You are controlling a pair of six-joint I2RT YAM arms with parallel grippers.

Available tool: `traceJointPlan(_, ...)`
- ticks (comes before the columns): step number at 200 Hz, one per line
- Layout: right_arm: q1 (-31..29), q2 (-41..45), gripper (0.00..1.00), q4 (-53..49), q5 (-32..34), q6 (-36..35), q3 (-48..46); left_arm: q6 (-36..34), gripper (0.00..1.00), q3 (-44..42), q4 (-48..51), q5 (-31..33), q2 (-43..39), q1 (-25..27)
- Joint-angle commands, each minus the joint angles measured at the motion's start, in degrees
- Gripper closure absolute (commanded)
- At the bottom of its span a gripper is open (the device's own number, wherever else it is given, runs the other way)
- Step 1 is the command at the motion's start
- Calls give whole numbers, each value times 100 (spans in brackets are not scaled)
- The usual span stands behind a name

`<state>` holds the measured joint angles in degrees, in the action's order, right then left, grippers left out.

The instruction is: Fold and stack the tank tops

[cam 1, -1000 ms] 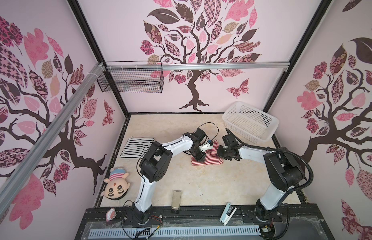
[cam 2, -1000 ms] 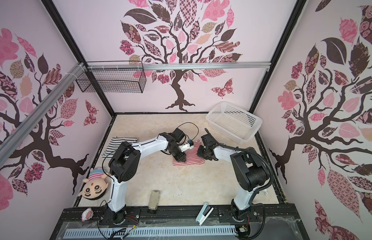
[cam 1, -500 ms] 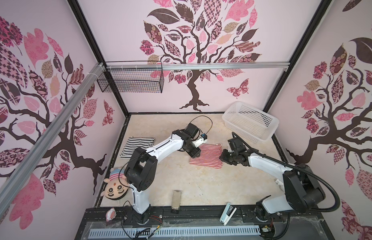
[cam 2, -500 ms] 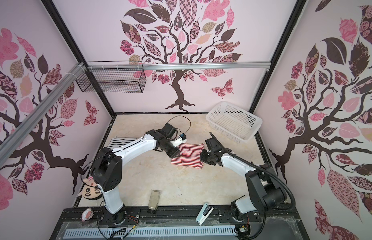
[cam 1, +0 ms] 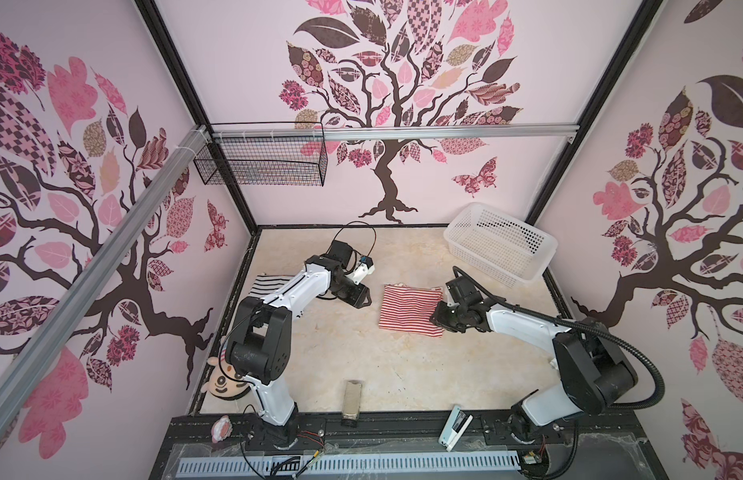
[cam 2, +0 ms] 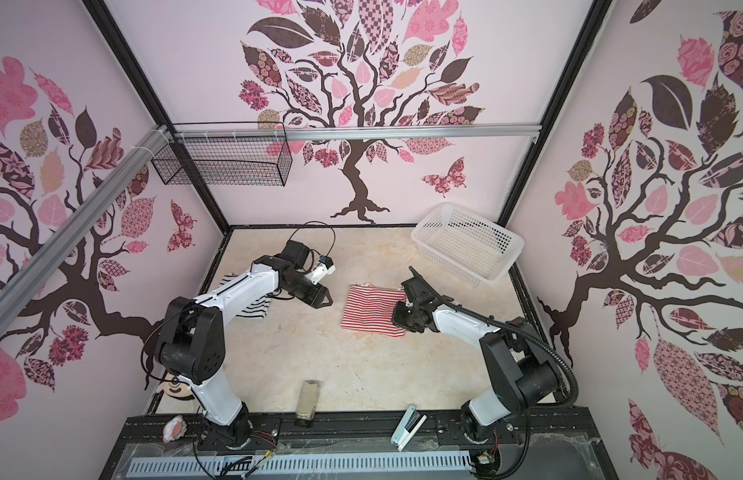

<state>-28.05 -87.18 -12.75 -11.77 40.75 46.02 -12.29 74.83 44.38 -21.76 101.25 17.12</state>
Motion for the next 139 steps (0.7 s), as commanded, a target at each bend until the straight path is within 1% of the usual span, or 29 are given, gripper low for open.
traceJointPlan(1,-125,75,67,29,51,77,146,71,52,-202,-286,835,-432,-660)
traceJointPlan(9,-152,87,66,56,51,83,135,52,52,-259,-323,1211,-512,-880)
traceJointPlan(21,-182,87,66,58,27,91,160,19,52,-293,-309,1436,-553,-1288)
traceJointPlan(50,-218,69,66,124,-31,122,231,-54,52,-200,-175,1475,-379,-2508)
traceJointPlan(65,-234,69,66,162,-42,117,259,-191,52,-162,-134,1438,-251,-2938)
traceJointPlan(76,-231,47,65,161,-40,124,284,-332,52,-161,-118,1577,-130,-3051)
traceJointPlan(101,-236,8,65,173,-72,122,320,-484,52,-185,-77,1918,277,-3066)
traceJointPlan(139,-236,130,65,164,-8,135,269,-544,53,-305,-6,1561,667,-3024)
